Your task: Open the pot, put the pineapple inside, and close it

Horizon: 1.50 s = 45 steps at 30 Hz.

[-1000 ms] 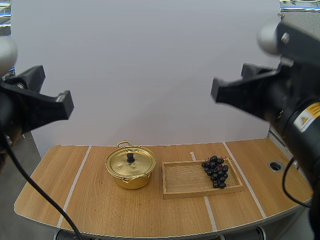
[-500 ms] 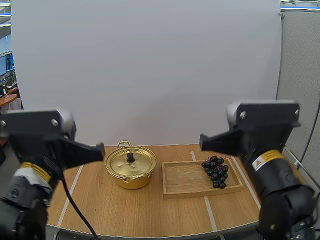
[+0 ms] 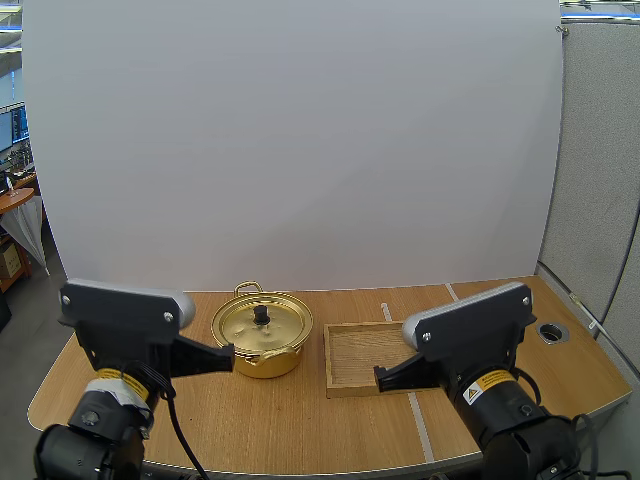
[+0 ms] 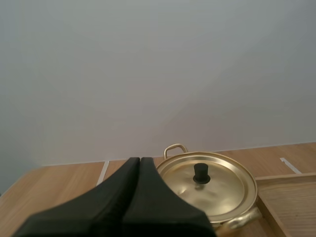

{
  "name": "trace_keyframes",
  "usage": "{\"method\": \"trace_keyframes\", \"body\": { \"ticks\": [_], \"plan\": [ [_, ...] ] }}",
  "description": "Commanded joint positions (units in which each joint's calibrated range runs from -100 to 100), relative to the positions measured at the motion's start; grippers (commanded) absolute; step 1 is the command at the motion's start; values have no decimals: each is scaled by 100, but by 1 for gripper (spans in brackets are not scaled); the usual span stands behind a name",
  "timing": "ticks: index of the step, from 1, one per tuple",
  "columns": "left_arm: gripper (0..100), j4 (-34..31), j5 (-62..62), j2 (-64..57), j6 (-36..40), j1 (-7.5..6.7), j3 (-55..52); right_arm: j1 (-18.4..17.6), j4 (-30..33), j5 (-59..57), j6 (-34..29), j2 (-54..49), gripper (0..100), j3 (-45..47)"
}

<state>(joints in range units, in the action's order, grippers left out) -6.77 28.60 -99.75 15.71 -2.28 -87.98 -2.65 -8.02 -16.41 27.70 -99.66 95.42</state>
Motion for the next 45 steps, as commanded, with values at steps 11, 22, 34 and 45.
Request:
{"method": "trace_keyframes", "body": {
  "ticks": [11,22,34,45],
  "plan": [
    [0,-35,-1520,-25,241,6,-1202,93,-604,-352,-313,-34,0,458],
    [0,-35,-229,-25,728,6,-1202,131,-670,-1504,-313,-34,0,458],
    [0,-82,236,-25,726,21,-1202,131,-670,-1597,-313,-34,0,458],
    [0,-82,287,-25,953,21,-1202,196,-670,-1626,-313,-34,0,458]
  ]
}}
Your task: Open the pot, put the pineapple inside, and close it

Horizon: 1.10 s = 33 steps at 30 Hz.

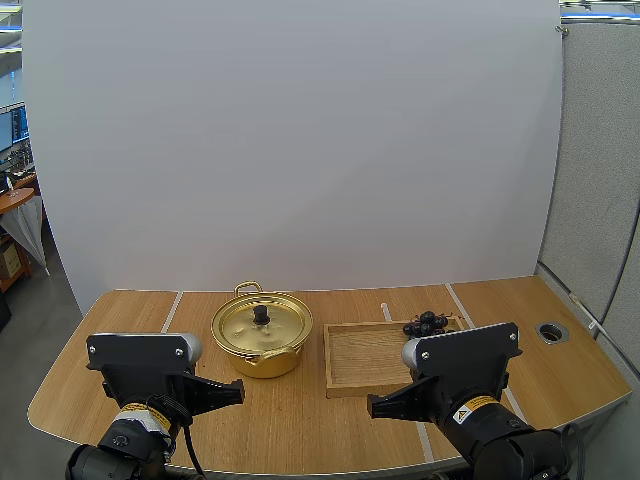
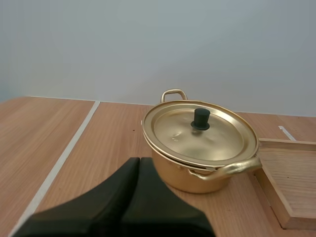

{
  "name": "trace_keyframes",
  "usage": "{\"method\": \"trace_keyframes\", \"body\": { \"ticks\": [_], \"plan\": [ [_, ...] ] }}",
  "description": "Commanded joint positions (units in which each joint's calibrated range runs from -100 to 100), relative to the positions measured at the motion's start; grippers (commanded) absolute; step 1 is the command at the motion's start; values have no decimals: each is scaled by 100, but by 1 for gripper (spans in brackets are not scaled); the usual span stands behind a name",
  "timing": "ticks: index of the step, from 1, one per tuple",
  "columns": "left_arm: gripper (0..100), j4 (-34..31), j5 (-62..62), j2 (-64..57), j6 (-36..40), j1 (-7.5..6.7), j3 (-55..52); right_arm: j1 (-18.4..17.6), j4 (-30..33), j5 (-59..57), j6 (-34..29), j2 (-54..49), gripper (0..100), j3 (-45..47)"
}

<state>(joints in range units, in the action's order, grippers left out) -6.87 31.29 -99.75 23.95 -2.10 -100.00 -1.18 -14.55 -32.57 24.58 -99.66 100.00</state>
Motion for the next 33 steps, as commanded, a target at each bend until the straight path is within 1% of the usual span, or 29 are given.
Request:
{"method": "trace_keyframes", "body": {
  "ticks": [1,27,33],
  "plan": [
    [0,-72,18,-25,128,3,0,54,-17,-10,-5,-34,0,0],
    [0,-72,2,-25,127,3,0,50,-17,11,-5,-34,0,0],
    [0,-72,2,-25,127,176,0,50,-17,11,-5,-34,0,0]
  ]
}}
